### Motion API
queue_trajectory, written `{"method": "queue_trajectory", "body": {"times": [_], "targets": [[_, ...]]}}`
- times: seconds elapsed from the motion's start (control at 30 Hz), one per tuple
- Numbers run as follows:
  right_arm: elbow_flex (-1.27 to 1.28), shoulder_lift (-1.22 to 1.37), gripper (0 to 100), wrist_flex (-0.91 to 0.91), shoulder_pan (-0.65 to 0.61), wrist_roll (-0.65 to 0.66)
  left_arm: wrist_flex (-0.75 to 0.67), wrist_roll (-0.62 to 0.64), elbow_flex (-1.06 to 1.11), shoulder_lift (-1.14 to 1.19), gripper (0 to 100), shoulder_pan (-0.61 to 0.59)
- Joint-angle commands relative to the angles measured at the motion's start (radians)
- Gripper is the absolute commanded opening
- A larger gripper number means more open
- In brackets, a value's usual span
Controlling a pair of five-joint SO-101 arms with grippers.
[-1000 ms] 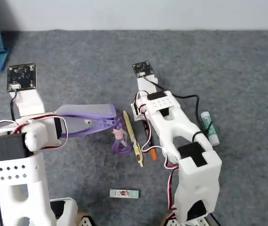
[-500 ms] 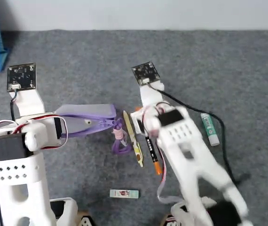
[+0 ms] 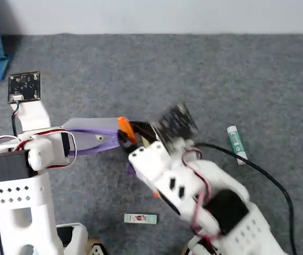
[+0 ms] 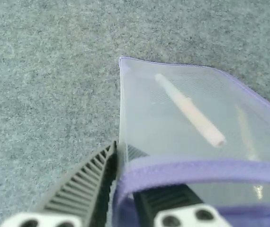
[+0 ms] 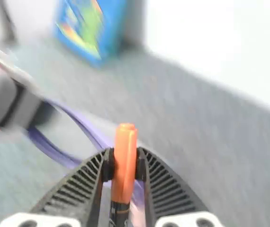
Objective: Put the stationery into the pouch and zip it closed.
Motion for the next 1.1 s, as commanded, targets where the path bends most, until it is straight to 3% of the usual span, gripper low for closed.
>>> {"method": "queue_trajectory", "body": {"times": [0.0, 0.17, 0.37, 0.63, 1.07], "targets": [[-0.015, -0.097, 0.6, -0.090, -0.067, 0.006, 0.002, 0.005, -0.024, -0.005, 1, -0.009], [-0.012, -0.122, 0.6, -0.262, -0.120, 0.006, 0.002, 0.005, -0.024, -0.005, 1, -0.009], [0.106, -0.122, 0.6, -0.677, -0.124, 0.008, 0.002, 0.005, -0.024, -0.005, 1, -0.009], [0.315, -0.117, 0.6, -1.061, -0.122, 0.011, 0.002, 0.005, -0.024, -0.005, 1, -0.009], [0.382, 0.140, 0.6, -1.351, -0.047, 0.011, 0.002, 0.005, -0.024, -0.005, 1, -0.009]]}}
